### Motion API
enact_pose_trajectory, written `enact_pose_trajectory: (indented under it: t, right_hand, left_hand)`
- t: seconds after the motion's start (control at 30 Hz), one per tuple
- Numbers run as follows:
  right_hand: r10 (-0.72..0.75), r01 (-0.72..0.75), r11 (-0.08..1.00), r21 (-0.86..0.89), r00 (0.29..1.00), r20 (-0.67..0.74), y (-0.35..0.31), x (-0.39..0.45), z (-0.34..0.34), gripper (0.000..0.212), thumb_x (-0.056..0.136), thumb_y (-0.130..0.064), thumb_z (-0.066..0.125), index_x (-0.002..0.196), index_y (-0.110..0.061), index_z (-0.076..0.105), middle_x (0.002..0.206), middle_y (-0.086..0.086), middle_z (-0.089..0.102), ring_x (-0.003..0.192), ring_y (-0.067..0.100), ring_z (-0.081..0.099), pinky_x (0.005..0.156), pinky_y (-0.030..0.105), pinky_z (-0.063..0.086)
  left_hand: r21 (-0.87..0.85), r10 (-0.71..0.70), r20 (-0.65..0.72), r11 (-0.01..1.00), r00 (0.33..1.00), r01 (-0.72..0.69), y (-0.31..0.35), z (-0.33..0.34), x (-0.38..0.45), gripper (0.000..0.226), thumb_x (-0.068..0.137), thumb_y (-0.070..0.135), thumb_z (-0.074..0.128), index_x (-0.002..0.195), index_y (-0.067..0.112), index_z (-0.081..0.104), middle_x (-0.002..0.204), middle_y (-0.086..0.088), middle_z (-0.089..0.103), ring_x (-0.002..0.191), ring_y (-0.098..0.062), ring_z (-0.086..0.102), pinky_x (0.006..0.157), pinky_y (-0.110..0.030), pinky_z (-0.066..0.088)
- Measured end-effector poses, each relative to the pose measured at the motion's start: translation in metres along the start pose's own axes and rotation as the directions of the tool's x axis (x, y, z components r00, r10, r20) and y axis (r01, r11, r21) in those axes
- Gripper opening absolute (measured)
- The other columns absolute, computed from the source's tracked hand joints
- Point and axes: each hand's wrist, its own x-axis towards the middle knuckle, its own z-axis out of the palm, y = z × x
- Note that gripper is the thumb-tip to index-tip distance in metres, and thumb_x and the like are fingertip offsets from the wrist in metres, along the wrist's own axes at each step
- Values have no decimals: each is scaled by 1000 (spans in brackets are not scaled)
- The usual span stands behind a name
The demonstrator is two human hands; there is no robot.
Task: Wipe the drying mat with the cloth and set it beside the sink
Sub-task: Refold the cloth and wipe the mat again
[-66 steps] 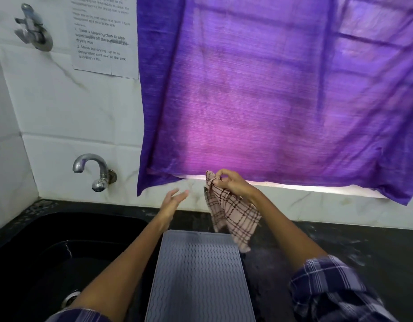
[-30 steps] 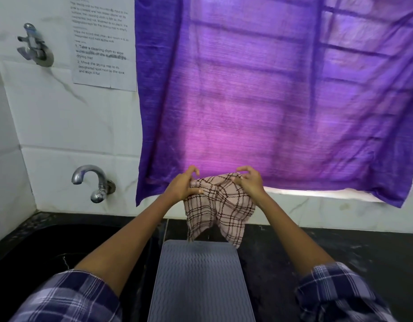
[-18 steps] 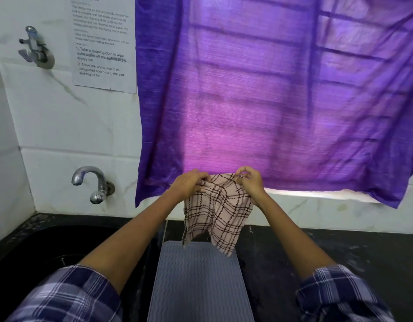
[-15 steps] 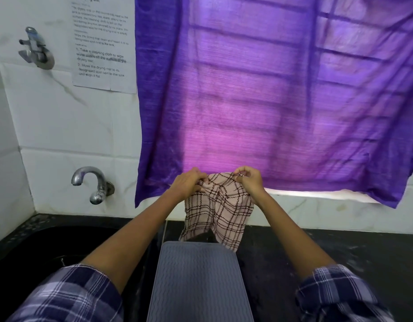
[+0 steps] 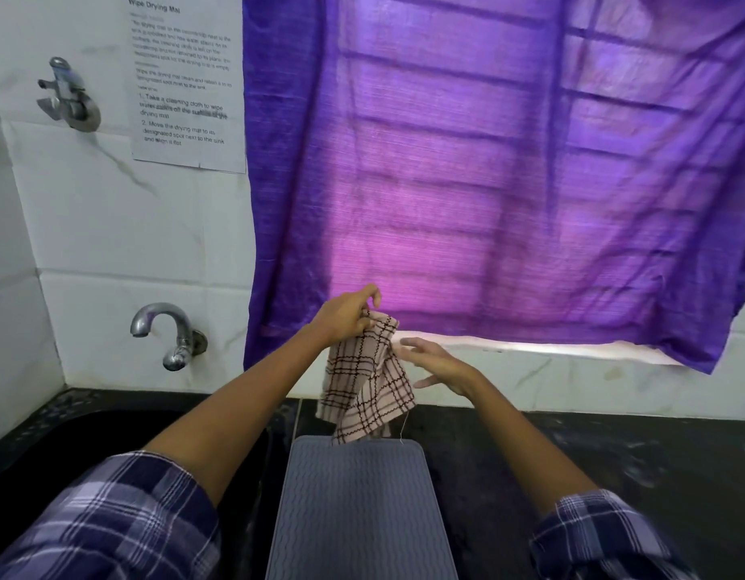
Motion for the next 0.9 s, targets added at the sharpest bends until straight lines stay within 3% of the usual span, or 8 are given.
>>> enact_pose_trajectory:
  t: [0.1, 0.17, 0.23, 0.4, 0.53, 0.7, 0.8, 0.9]
  right_hand:
    - [-20, 19, 1000, -15, 1000, -24, 0, 7, 23, 59, 80, -30, 74, 130, -10, 48, 120, 16, 62, 91, 21, 64, 58, 20, 48]
    - [-45, 44, 999, -23, 997, -56, 6, 9, 26, 39, 80, -17, 75, 114, -5, 61, 90, 16, 69, 66, 18, 59, 53, 21, 43]
    - [-83, 78, 995, -58, 993, -81, 12, 11, 19, 31, 79, -12, 74, 108, -3, 67, 79, 7, 62, 72, 18, 55, 56, 21, 42]
    - [-216, 200, 971, -129, 969, -123, -1, 16, 23, 57, 83, -3, 68, 135, -12, 49, 121, 12, 54, 100, 24, 54, 74, 31, 48]
    - [-270, 257, 954, -154, 960, -71, -24, 26, 45, 42, 85, 11, 54, 125, 0, 53, 119, 17, 59, 110, 29, 57, 87, 40, 52]
    - [-118, 105, 992, 68, 968, 222, -34, 25, 39, 48, 83, 18, 29, 114, -6, 57, 98, 6, 61, 89, 19, 60, 70, 29, 56]
    - [-90, 98, 995, -17, 959, 269, -29, 23, 34, 40, 88, 7, 42, 123, -9, 55, 87, 2, 61, 72, 11, 58, 54, 18, 38]
    - [-57, 92, 992, -85, 938, 341, -22, 24, 39, 45, 85, 11, 52, 125, -9, 54, 90, 1, 60, 70, 8, 54, 50, 15, 37]
  left_hand:
    - [139, 92, 100, 985, 991, -106, 7, -3, 6, 15, 86, 4, 56, 98, 13, 57, 96, -3, 68, 88, -22, 58, 75, -33, 44]
    - [178, 98, 163, 976, 982, -127, 6, -11, 7, 19, 82, -1, 53, 88, 15, 61, 98, -2, 69, 87, -20, 57, 73, -29, 39]
    - [149, 81, 179, 983, 980, -108, 0, -20, 7, 21, 80, -5, 53, 85, 12, 65, 96, -4, 70, 87, -18, 58, 75, -29, 42]
    - [-20, 126, 232, 992, 965, -125, -8, -32, 3, 16, 79, -14, 56, 81, -2, 66, 78, -1, 62, 77, -12, 56, 75, -23, 44]
    - [24, 168, 306, 983, 937, -184, 1, -37, 4, 20, 78, -15, 52, 80, -1, 66, 79, -1, 61, 80, -14, 56, 79, -28, 45]
    - [36, 134, 328, 987, 935, -154, -3, -47, 1, 22, 77, -18, 48, 77, -6, 66, 71, -1, 59, 73, -14, 54, 74, -26, 44]
    - [48, 108, 340, 990, 934, -132, -10, -50, -3, 22, 75, -20, 47, 75, -9, 67, 69, -5, 59, 66, -11, 54, 71, -23, 45]
    - [84, 94, 348, 988, 933, -131, -15, -46, -6, 23, 74, -20, 48, 75, -9, 68, 74, -8, 62, 74, -18, 57, 80, -30, 49]
